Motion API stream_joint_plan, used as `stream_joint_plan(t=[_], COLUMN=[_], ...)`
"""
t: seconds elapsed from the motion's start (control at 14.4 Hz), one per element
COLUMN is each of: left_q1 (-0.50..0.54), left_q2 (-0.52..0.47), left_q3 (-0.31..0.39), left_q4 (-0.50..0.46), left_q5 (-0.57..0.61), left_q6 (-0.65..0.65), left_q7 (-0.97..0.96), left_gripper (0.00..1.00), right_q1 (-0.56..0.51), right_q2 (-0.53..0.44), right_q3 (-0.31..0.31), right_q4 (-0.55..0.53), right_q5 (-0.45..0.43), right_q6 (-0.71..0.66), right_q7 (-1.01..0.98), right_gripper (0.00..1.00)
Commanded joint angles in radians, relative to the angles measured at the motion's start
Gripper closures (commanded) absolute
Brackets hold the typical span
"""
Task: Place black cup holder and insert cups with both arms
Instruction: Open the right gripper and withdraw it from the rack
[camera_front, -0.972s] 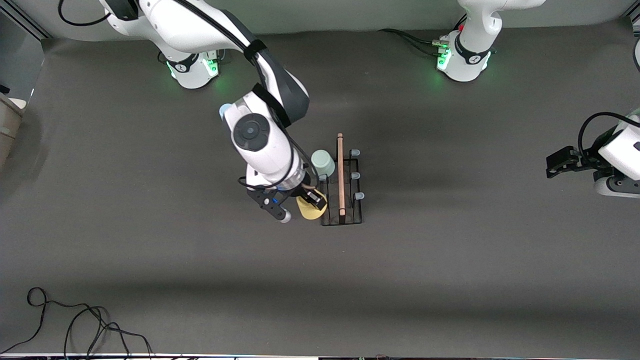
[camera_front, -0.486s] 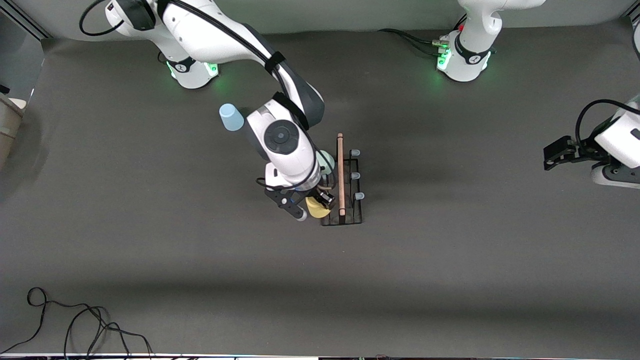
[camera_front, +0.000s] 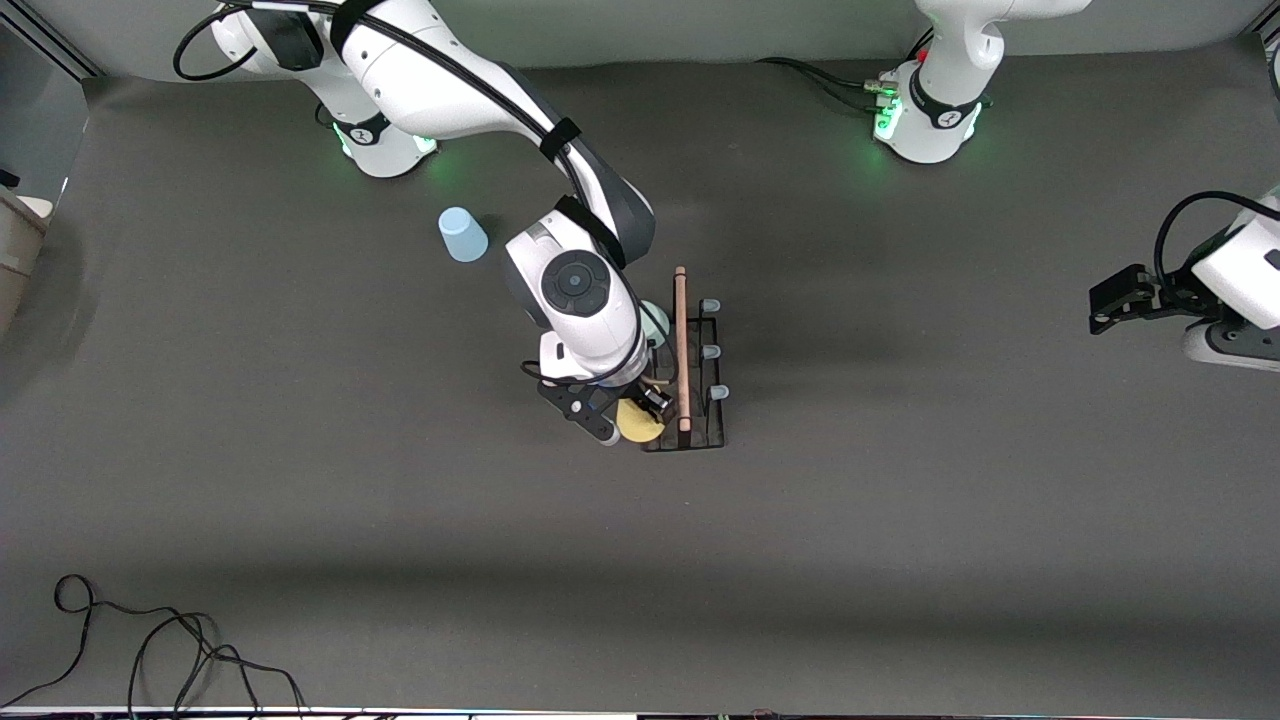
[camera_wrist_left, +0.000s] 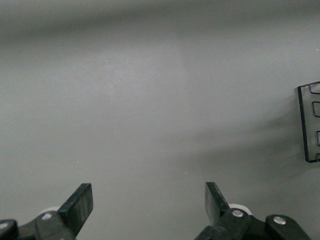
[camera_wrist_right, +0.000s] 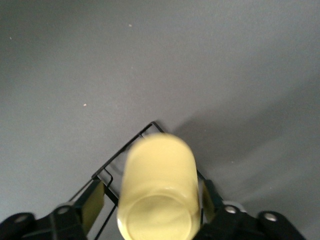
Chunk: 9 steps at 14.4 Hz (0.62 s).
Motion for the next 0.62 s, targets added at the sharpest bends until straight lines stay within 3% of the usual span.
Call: stream_joint_plan(t=[0.0,0.21,0.56], left_q1=[-0.007,0.005,0.026], left_q2=[-0.013,-0.012,0.002], left_q3=[0.003,0.01,0.018], left_q4=[-0.003,-0.006,-0.007], left_q5=[-0.021,-0.027,-0.031], left_q6=[0.009,0.003,0.066], left_q7=[0.013,0.011,0.011], left_gripper=[0.0,0.0,0.0], right_q1=[-0.02,-0.06,-0.224], right_q2=[-0.022,-0.13,-0.34], right_q3=[-0.009,-0.01,-0.012], right_q4=[0.027,0.024,0.02], right_q5=[-0.011,-0.003,0.001], right_q6=[-0.073,-0.277,-0.688], right_q7=[0.0,-0.13,-0.461], right_gripper=[0.04,0.03,0.02])
